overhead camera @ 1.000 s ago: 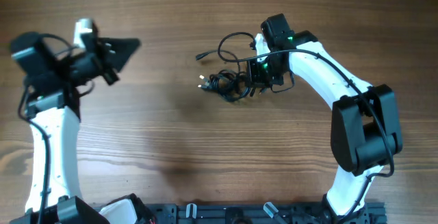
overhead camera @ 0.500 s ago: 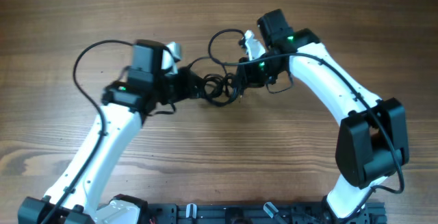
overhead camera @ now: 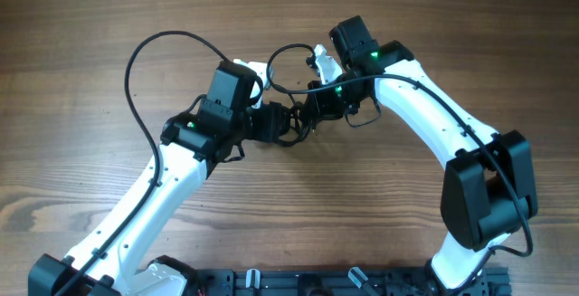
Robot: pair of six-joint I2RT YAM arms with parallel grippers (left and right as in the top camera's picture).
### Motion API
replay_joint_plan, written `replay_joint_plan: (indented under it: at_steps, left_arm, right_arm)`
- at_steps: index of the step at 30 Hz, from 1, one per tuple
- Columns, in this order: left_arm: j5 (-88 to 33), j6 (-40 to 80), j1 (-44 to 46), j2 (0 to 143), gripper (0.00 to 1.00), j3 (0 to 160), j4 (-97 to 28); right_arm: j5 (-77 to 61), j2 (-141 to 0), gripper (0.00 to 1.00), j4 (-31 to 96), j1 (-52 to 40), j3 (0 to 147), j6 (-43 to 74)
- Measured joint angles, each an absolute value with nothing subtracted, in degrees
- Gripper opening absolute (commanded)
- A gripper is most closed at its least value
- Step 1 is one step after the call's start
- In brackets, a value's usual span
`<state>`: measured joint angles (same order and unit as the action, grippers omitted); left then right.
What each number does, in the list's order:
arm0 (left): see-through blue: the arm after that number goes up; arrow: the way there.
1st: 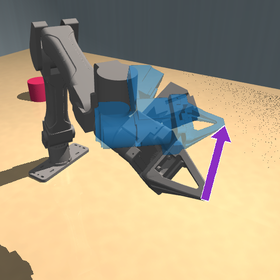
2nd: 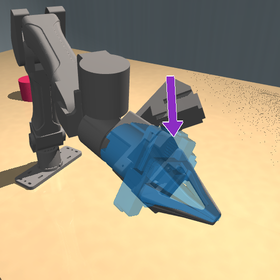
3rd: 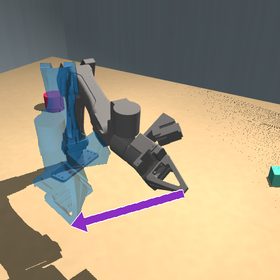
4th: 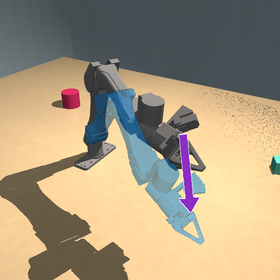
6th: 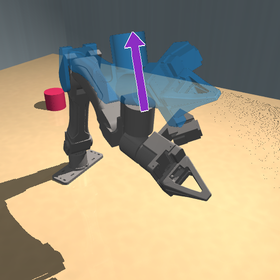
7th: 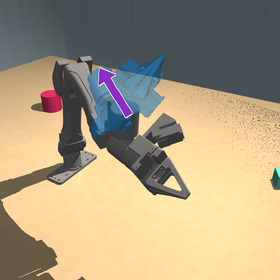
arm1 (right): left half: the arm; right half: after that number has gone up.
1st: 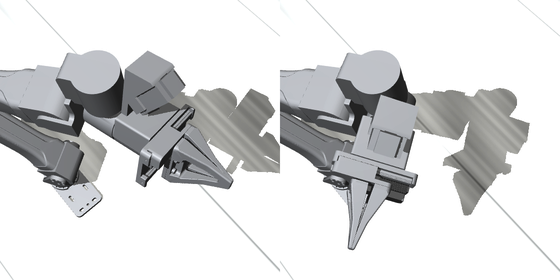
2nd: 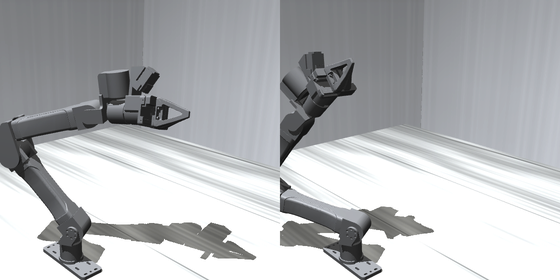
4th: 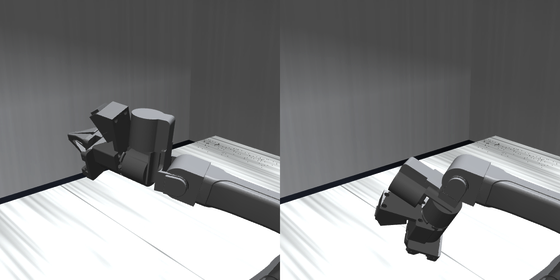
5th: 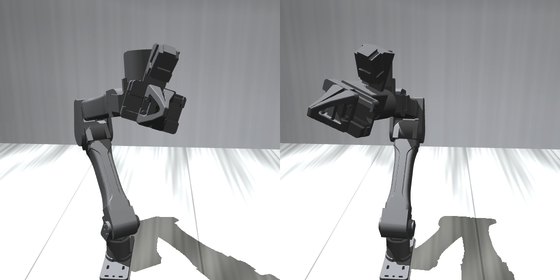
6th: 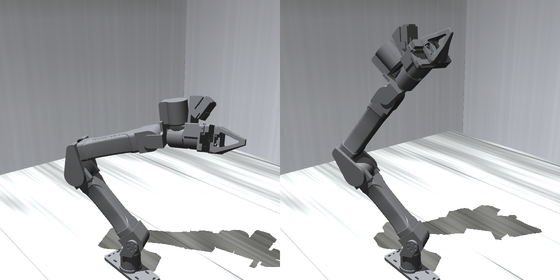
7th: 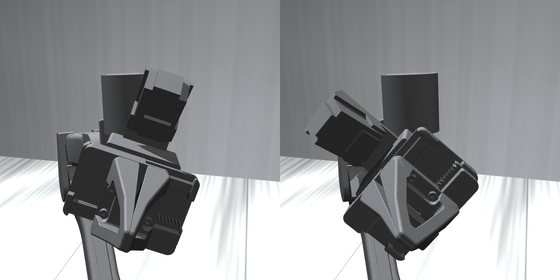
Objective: Untangle cables
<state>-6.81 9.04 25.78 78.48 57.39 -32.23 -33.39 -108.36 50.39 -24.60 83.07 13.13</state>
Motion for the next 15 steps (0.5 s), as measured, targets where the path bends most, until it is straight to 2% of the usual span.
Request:
replay_joint_plan:
  at_steps: [9, 10, 12, 13, 15]
  left_arm:
    - [-9.1, -6.5, 25.8, 78.5, 0.61, 56.4, -34.5]
    - [-9.1, -7.4, 25.8, 78.5, 0.67, 56.4, -34.5]
    - [-9.2, -8.8, 25.8, 78.5, 0.90, 56.1, -34.5]
    - [-9.2, -9.0, 25.8, 78.7, 0.96, 55.9, -34.4]
    - [-8.9, -9.5, 25.8, 79.8, 0.98, 55.2, -34.3]
  right_arm:
    - [-33.4, -108.4, 0.05, 50.4, -24.6, 83.1, 13.1]
    - [-33.4, -108.4, 0.05, 50.4, -24.6, 83.1, 13.1]
    - [-33.4, -108.4, 0.05, 50.4, -24.6, 83.1, 12.8]
    - [-33.4, -108.4, 0.05, 50.4, -24.6, 83.1, 12.7]
    - [-33.4, -108.4, 0.05, 50.4, -24.6, 83.1, 12.5]
